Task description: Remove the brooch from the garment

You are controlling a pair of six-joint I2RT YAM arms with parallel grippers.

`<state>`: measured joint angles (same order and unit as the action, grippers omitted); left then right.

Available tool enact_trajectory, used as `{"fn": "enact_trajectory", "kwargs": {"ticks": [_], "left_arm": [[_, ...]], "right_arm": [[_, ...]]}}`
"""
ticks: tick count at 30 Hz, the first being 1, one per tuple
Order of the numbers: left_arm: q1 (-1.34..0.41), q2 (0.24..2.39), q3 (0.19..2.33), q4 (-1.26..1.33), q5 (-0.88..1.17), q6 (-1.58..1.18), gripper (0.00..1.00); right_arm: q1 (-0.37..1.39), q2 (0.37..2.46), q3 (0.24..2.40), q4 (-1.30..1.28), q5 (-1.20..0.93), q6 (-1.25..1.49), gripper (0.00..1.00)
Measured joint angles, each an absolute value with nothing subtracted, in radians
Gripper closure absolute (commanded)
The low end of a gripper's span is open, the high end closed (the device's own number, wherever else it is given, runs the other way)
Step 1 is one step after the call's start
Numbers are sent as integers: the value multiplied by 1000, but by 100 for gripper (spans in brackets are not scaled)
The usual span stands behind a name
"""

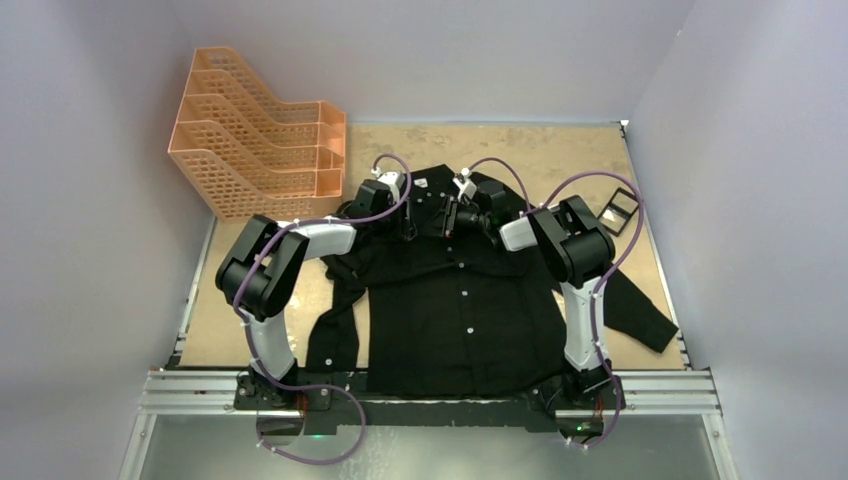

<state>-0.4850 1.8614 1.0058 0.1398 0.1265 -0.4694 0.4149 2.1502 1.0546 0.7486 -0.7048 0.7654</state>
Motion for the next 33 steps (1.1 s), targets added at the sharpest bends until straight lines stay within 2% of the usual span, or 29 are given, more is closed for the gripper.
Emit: {"fn": "enact_trajectory", "kwargs": {"ticks": [12, 27, 33], "left_arm": [[-478, 1861, 995, 158, 148, -487, 56], [-474, 1795, 950, 148, 115, -449, 46], [-524, 1728, 939, 140, 15, -351, 43]], "right_arm": [[425, 2171, 1065, 804, -734, 806, 76], [427, 2193, 1085, 824, -752, 842, 77], [434, 2202, 1103, 828, -753, 854, 77]]}}
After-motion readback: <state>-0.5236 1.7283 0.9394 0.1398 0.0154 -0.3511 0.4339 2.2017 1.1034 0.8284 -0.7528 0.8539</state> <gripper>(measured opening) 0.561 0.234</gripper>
